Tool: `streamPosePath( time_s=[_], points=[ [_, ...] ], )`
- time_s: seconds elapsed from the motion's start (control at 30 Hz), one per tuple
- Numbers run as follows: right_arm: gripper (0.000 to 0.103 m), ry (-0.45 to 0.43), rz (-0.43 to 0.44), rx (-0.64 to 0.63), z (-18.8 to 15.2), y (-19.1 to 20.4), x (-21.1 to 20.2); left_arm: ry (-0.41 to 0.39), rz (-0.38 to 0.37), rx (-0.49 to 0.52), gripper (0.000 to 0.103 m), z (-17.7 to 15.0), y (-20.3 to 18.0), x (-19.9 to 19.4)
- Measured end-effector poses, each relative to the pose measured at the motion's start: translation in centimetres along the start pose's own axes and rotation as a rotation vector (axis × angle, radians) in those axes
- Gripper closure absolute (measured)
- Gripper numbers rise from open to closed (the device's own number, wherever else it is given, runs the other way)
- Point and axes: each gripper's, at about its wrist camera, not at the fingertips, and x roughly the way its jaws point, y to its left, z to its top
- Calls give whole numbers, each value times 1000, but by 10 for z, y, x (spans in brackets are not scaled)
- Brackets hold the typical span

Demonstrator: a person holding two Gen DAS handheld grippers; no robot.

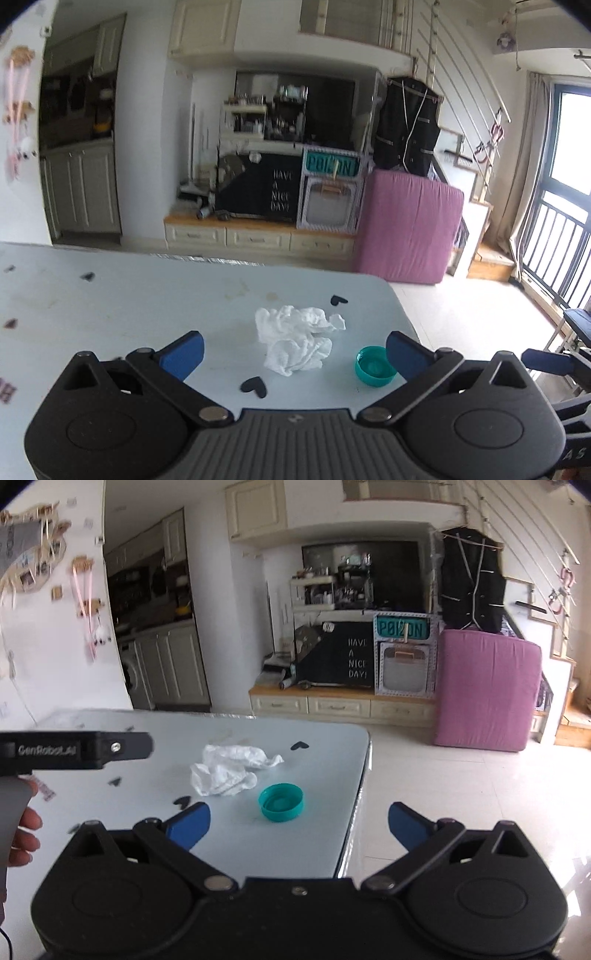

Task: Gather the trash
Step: 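Grasp the white tissue with the left gripper while the right gripper grasps the teal bottle cap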

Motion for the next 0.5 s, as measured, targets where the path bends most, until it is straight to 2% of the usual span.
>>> streamPosePath(
  time_s=[0.17,0.27,0.37,0.43,0.47,0.5],
  points=[
    [0,50,40,14,6,-3,47,58,-1,-11,0,3,8,41],
    [2,89,36,-23,11,1,75,70,2,-30,0,7,16,56],
    [13,137,52,-63,12,7,102,82,1,-38,0,11,20,68],
    [15,158,74,-70,12,10,117,89,0,-34,0,15,19,76],
    [19,171,78,-73,12,11,126,92,-4,-35,0,15,19,80],
    [26,184,82,-73,12,12,133,96,-8,-38,0,16,18,85]
  ],
)
